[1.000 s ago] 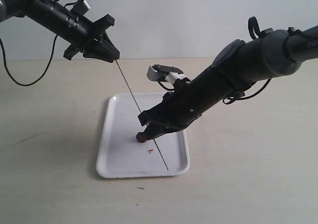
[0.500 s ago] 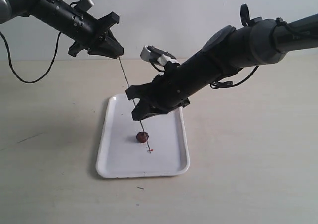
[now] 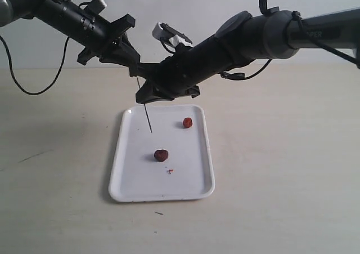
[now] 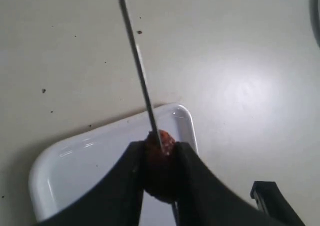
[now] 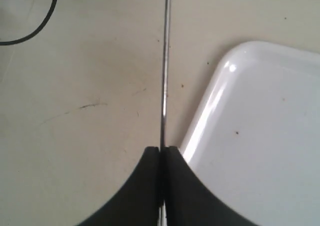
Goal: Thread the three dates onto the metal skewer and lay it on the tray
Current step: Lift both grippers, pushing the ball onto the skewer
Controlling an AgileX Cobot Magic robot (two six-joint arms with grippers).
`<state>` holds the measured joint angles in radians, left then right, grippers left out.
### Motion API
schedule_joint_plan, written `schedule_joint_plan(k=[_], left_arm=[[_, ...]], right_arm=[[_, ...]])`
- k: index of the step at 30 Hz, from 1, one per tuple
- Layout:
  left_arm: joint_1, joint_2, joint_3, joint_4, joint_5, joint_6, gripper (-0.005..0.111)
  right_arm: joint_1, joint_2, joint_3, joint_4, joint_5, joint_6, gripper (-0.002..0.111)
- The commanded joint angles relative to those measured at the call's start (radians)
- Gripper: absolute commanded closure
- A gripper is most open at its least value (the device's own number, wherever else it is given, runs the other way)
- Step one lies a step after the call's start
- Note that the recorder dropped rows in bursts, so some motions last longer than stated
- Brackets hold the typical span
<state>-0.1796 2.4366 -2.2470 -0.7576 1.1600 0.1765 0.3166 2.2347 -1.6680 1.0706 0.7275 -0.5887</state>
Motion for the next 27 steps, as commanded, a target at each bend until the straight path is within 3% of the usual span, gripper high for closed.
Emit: schedule_joint_plan(k=[1,23,27], left_arm=[[-0.011,-0.006,-0.001,-0.022,0.038,0.010,0.085],[-0.011,-0.006,-0.001,-0.017,0.030,0.017,0.085],[-0.011,-0.006,-0.001,-0.017,0.037,0.028,0.071]], right_arm=[[0.001,0.024,-0.068,0.029,-0.024,-0.009,0.108],[0.001,0.032,-0.076,-0.019,-0.050,-0.009,0.108],[0.001,0.032,-0.076,-0.019,-0.050,-0.009,0.108]])
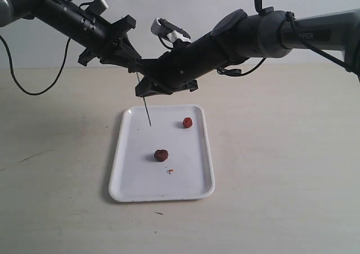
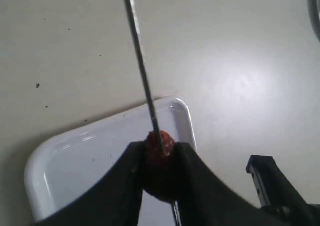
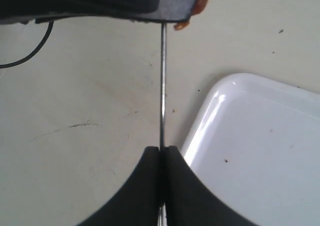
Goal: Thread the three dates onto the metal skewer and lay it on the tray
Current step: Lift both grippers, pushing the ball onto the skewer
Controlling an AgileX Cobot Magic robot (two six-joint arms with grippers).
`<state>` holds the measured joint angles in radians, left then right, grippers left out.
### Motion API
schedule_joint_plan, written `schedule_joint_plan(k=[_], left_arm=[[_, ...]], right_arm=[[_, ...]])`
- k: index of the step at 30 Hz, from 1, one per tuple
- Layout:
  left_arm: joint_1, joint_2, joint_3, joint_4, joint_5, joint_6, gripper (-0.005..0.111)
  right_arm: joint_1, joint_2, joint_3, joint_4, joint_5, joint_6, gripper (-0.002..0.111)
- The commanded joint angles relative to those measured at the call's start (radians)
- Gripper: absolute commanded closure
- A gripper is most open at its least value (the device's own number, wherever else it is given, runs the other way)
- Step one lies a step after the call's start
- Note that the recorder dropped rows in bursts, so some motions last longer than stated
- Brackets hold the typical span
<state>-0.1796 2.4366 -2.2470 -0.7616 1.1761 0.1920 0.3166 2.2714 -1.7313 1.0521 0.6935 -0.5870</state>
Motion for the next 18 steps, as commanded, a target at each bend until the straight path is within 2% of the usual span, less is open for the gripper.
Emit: schedule_joint_plan(k=[1,3,5,18], left_arm=[[-0.011,-0.006,-0.001,-0.013,0.020,0.013,0.067],[-0.011,-0.006,-0.001,-0.013,0.020,0.013,0.058],[-0.011,-0.006,-0.001,-0.013,0.020,0.013,0.054],[0.008,-0.006,-0.001,-0.004,0.039,0.013,0.054]], right_arm=[[0.001,-0.004,-0.013,-0.001,-0.016,-0.010,0.108],[0.001,-0.004,-0.013,-0.001,-0.016,-0.010,0.108],[0.001,-0.004,-0.013,-0.001,-0.016,-0.010,0.108],[-0.034,-0.013,-0.013,-0.051,-0.011,0.014,0.108]])
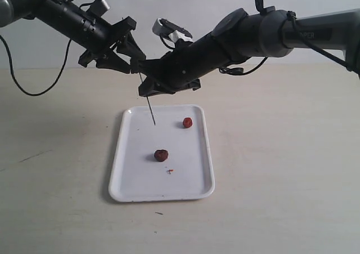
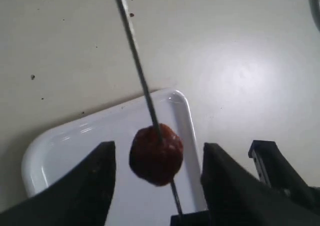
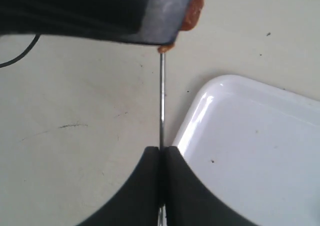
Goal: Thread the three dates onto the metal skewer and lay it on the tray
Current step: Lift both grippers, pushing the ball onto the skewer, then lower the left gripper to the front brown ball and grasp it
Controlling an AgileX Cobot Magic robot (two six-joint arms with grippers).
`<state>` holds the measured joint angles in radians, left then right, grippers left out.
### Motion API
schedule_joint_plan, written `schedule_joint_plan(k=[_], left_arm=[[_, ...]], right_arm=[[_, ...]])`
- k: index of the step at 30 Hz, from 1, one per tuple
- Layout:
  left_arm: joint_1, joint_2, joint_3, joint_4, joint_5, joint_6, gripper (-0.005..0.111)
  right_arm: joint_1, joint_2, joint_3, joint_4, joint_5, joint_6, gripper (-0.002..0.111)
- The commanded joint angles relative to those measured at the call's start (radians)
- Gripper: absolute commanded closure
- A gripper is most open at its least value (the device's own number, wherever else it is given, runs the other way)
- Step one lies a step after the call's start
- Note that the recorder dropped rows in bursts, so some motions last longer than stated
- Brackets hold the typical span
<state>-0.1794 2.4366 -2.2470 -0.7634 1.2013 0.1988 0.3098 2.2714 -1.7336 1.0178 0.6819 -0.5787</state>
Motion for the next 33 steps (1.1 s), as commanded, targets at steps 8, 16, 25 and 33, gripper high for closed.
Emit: schedule_joint_plan(k=[8,16,25,33], left_arm=[[0.022,-0.006,-0.001,-0.002,0.020,0.028,0.054],[-0.006,-0.006,-0.001,0.004,0.020,0.160,0.054],[-0.146,-0.010,-0.001,0.341,0.020,0.374,0.054],[-0.281,-0.025,0.012,0.478,0.020,0.379,0.054]], right_arm=[[-0.096,-0.060,-0.010,-0.160,0.017,0.076,0.108],[-0.175,-0.128,-0.008,-0.589,0.226,0.237,0.108],[-0.199,-0.132,-0.008,-0.626,0.360,0.186,0.108],[-0.249,-0.132,0.013,-0.590,0.362,0.107,0.108]])
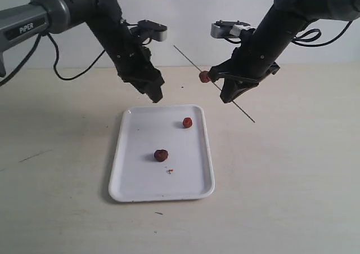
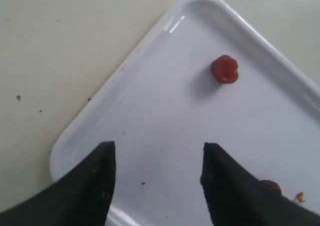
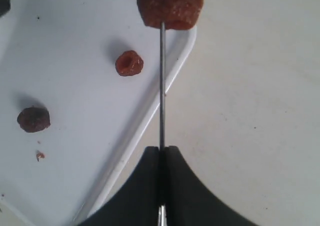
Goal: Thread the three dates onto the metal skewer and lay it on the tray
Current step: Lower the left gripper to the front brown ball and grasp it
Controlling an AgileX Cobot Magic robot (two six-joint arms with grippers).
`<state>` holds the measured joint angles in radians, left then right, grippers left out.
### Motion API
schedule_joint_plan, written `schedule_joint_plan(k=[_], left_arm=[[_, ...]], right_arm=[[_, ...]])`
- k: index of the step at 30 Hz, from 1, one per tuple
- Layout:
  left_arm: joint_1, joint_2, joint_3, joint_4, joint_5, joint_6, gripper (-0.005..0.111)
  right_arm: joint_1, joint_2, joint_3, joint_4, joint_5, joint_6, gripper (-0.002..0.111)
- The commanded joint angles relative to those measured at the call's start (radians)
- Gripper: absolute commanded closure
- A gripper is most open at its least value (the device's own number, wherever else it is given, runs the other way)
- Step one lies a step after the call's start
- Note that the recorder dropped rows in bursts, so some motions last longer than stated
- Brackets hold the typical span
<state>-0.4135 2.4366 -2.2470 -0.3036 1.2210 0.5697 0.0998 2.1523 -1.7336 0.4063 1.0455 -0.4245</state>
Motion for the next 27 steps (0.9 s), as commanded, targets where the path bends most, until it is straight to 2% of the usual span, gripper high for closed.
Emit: schedule_joint_plan(k=[1,8,12,15,19,23,27], left_arm=[[-0.057,-0.036,0.029,0.018,0.000,0.013,0.054],[-0.065,-0.132,0.231,-0.018,0.000,0.140,0.054],[-0.077,-0.171,0.326,-0.059,0.000,0.250,0.054],[-0.126,-0.183,0.378,-0.004,0.000,0.269,0.054],[-0.215,-0.183,0.424,0.142,0.000,0.257,0.054],[-0.236,-0.183,0.457,0.238,-0.072,0.219,0.054],[-0.236,-0.179,0.457,0.232,-0.142,0.223,0.054]], right_arm=[[-0.054,-0.013,0.029,0.041,-0.007,-0.068,0.108],[-0.122,-0.013,0.167,0.317,-0.016,-0.347,0.108],[-0.122,-0.013,0.182,0.321,-0.014,-0.359,0.108],[-0.122,-0.013,0.182,0.338,0.009,-0.357,0.108],[-0.122,-0.013,0.182,0.387,0.040,-0.396,0.108],[-0.122,-0.013,0.182,0.404,0.040,-0.405,0.108],[-0.122,-0.013,0.182,0.405,0.040,-0.417,0.108]])
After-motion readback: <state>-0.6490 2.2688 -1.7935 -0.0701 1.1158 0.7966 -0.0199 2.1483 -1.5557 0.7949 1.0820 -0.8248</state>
